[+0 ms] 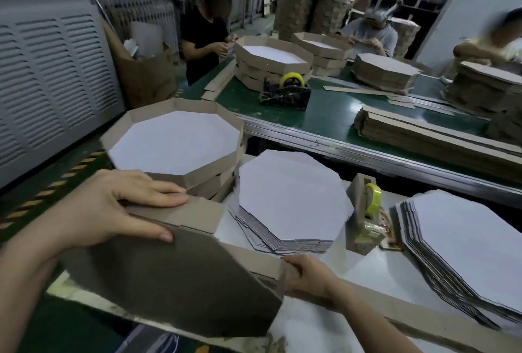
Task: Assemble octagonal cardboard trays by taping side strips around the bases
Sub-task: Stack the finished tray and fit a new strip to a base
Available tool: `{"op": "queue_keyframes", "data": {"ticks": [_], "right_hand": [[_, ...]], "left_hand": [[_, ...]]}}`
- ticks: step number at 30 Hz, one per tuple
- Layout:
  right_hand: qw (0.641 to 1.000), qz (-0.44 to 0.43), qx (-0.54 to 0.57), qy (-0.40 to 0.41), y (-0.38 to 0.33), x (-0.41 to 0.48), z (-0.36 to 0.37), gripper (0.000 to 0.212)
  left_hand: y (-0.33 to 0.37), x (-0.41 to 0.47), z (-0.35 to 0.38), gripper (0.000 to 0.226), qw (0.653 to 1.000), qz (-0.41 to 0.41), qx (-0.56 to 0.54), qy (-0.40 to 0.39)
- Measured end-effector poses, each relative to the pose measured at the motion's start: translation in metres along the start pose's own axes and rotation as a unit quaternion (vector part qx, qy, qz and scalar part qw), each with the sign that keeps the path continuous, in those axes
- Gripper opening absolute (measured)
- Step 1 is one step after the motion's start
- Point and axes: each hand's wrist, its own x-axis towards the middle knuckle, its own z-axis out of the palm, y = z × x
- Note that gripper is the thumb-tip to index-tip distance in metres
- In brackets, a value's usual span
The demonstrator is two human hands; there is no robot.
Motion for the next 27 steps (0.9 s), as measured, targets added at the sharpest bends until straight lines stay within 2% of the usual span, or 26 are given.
{"op": "queue_keyframes", "data": {"ticks": [2, 4, 6, 8, 10, 13, 17, 20, 23, 25, 27], "right_hand": [[1.000, 0.000, 0.004, 0.019, -0.001, 0.001, -0.002, 0.058], [1.000, 0.008, -0.014, 0.013, -0.001, 0.002, -0.005, 0.071], [0.997, 0.027, -0.062, -0.028, 0.005, 0.002, -0.005, 0.088], [0.989, 0.077, -0.105, -0.073, 0.016, -0.004, -0.004, 0.095], [0.983, 0.126, -0.113, -0.077, 0.028, -0.014, 0.001, 0.088], [0.981, 0.149, -0.116, -0.040, 0.035, -0.024, 0.011, 0.073], [0.983, 0.162, -0.080, -0.040, 0.028, -0.027, 0.011, 0.100], [0.984, 0.170, -0.058, -0.009, 0.031, -0.037, 0.004, 0.109], [0.972, 0.222, -0.078, -0.015, 0.043, -0.051, 0.000, 0.116], [0.967, 0.247, -0.058, -0.022, 0.047, -0.058, 0.000, 0.110], [0.967, 0.254, -0.021, 0.016, 0.044, -0.059, -0.002, 0.092]], "left_hand": [[0.022, 0.002, -0.005, 0.055, 0.998, -0.011, -0.062, -0.001], [0.028, 0.001, -0.006, 0.055, 0.995, -0.025, -0.096, 0.006], [0.027, -0.005, -0.007, 0.055, 0.994, -0.032, -0.106, 0.003], [0.024, -0.013, -0.008, 0.053, 0.995, -0.018, -0.093, 0.008], [0.021, -0.021, -0.007, 0.053, 0.997, -0.010, -0.072, 0.006], [0.024, -0.025, -0.004, 0.053, 0.999, -0.007, -0.047, 0.007], [0.042, -0.014, 0.003, 0.047, 0.999, 0.036, -0.015, 0.002], [0.059, -0.008, 0.010, 0.046, 0.994, 0.103, 0.039, -0.006], [0.068, -0.008, 0.017, 0.050, 0.983, 0.162, 0.080, 0.013], [0.068, -0.008, 0.018, 0.050, 0.981, 0.168, 0.089, 0.036], [0.066, -0.009, 0.019, 0.051, 0.981, 0.166, 0.073, 0.070]]}}
